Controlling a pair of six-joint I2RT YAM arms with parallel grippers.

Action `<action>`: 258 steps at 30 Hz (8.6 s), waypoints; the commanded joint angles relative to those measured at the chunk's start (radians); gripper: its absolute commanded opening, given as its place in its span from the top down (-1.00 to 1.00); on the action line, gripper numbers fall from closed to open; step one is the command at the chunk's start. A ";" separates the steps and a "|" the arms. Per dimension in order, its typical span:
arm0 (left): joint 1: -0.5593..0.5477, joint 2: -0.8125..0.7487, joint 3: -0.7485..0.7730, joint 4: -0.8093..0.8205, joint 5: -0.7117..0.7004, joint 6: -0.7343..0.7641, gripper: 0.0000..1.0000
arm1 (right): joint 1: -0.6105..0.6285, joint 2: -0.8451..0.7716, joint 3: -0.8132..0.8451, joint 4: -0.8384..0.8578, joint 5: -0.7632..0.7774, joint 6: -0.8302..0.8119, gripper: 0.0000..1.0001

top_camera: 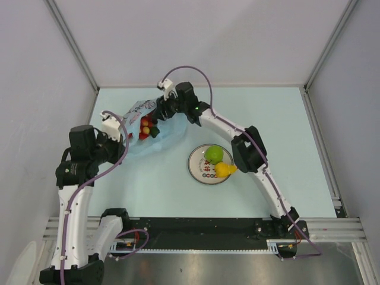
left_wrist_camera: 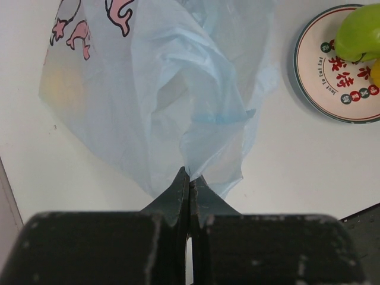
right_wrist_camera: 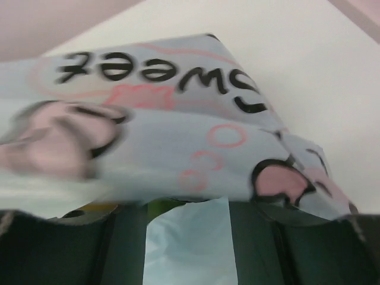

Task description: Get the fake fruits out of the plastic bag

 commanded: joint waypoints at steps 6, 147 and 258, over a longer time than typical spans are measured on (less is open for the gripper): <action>0.003 0.006 0.016 0.119 0.012 -0.055 0.99 | 0.064 -0.458 -0.479 -0.021 -0.194 -0.051 0.39; 0.105 -0.046 -0.093 0.165 0.130 -0.170 0.99 | 0.204 -0.316 -0.464 -0.143 0.482 -0.350 0.84; 0.242 -0.020 -0.004 0.138 0.173 -0.270 0.96 | 0.078 -0.371 -0.108 0.400 -0.373 0.759 0.08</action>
